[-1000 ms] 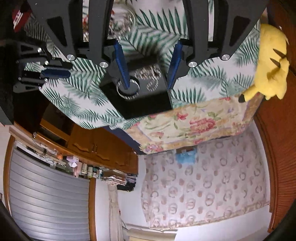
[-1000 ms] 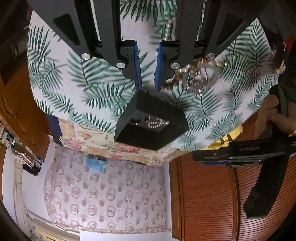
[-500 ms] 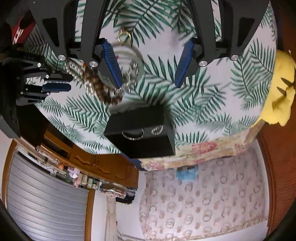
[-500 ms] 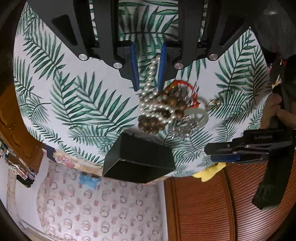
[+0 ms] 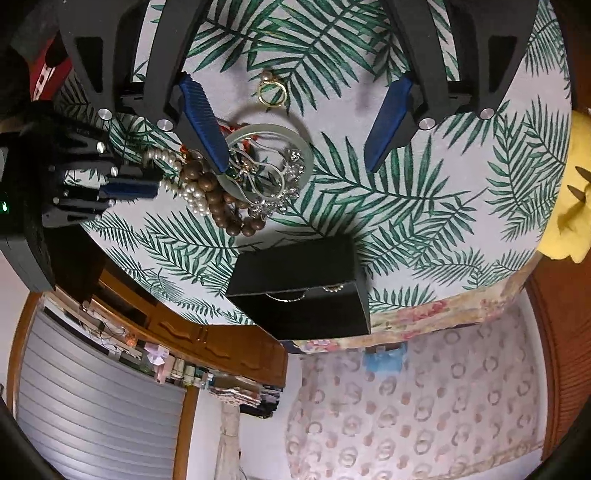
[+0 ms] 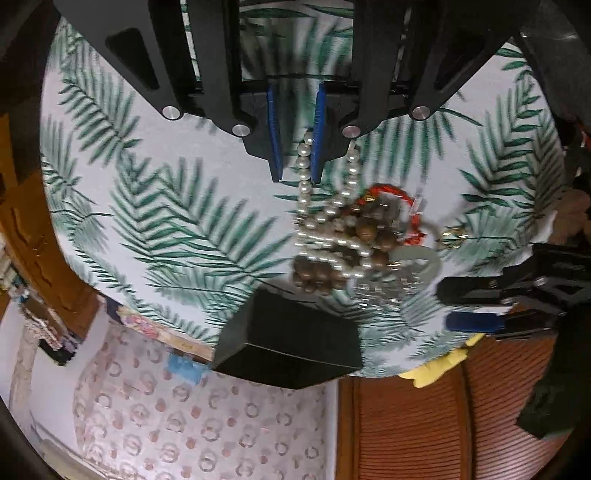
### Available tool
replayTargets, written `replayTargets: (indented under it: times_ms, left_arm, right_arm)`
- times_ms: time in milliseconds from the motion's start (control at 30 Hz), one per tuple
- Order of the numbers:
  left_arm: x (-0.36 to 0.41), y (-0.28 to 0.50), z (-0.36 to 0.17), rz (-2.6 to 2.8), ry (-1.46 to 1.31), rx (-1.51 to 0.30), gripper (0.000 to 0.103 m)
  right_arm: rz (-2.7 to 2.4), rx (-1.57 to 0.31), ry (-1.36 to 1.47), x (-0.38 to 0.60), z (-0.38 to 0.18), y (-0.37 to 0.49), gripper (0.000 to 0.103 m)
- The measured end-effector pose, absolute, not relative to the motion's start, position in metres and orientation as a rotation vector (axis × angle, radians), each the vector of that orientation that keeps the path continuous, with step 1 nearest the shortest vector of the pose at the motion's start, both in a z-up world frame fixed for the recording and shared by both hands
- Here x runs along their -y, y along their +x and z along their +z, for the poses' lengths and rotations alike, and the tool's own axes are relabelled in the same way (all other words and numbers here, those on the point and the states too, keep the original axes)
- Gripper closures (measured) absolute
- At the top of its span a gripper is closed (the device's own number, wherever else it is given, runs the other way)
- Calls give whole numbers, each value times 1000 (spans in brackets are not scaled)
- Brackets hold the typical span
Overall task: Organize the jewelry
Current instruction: 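Open the right tool over the box and return it to the jewelry pile, then grasp the jade bangle with the left tool while the right tool grasps a pearl strand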
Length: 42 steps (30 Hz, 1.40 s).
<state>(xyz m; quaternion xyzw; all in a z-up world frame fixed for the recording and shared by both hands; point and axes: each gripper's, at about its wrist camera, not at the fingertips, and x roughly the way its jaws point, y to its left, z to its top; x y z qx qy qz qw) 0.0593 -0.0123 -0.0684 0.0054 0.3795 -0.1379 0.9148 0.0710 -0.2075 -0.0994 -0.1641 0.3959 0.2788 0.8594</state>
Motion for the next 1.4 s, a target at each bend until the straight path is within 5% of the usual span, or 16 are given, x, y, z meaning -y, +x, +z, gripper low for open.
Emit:
replayTargets:
  times_ms: [233, 767, 800, 967, 1400]
  left_arm:
    - [20, 65, -77, -315, -3, -820, 21]
    - [28, 86, -95, -358, -46, -893, 21]
    - [28, 86, -95, -359, -41, -891, 21]
    - [30, 87, -94, -376, -45, -886, 34]
    - [27, 79, -72, -320, -16, -789, 35]
  right_arm:
    - [500, -823, -342, 226, -101, 81, 87]
    - [501, -821, -300, 235, -103, 86, 87]
    - [502, -821, -300, 235, -103, 86, 94]
    - [528, -816, -309, 230, -102, 84, 95]
    - [557, -700, -298, 224, -54, 80, 95]
